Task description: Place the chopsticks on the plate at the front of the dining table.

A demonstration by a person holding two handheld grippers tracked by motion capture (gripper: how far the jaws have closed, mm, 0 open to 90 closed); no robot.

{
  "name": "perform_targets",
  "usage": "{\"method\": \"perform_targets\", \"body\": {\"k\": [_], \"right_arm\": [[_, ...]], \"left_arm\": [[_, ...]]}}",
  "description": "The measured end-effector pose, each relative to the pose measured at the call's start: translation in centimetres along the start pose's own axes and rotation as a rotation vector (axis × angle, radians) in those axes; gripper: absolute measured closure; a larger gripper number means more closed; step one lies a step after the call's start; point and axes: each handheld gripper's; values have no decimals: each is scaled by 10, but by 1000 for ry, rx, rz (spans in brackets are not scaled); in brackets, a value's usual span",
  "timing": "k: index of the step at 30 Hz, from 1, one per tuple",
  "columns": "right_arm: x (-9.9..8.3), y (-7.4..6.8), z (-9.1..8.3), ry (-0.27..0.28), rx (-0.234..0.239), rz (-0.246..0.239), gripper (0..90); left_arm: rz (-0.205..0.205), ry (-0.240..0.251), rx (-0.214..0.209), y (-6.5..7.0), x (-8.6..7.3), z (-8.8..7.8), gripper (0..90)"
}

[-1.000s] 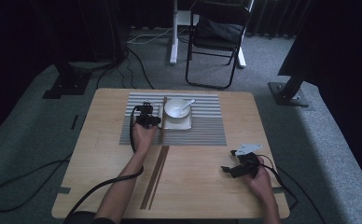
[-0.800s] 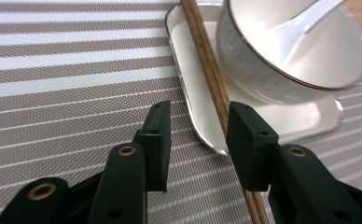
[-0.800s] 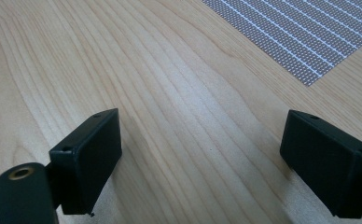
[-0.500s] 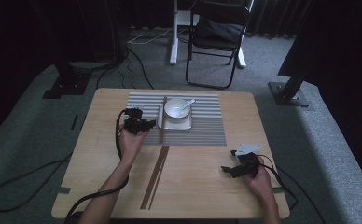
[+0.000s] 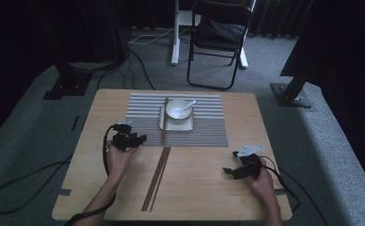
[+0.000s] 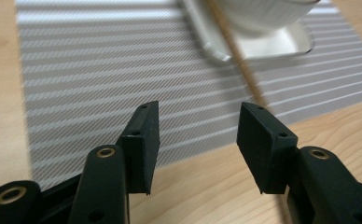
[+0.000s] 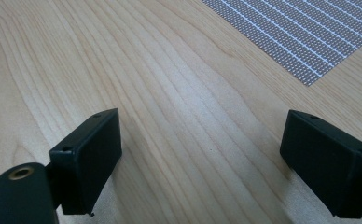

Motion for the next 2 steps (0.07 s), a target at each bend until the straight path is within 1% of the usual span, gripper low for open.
{"method": "perform_targets", "body": {"k": [2], "right_arm": [[0, 0, 0, 0, 0, 0, 121]], "left_arm": [[1, -3, 12, -2, -9, 1, 494]]}}
Point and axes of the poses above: each handheld gripper's, and its own axes: z roughly forward along the jaws, x roughly out of its top, y roughly to its right, and after that the axes turned 7 degrees about z, right-handed
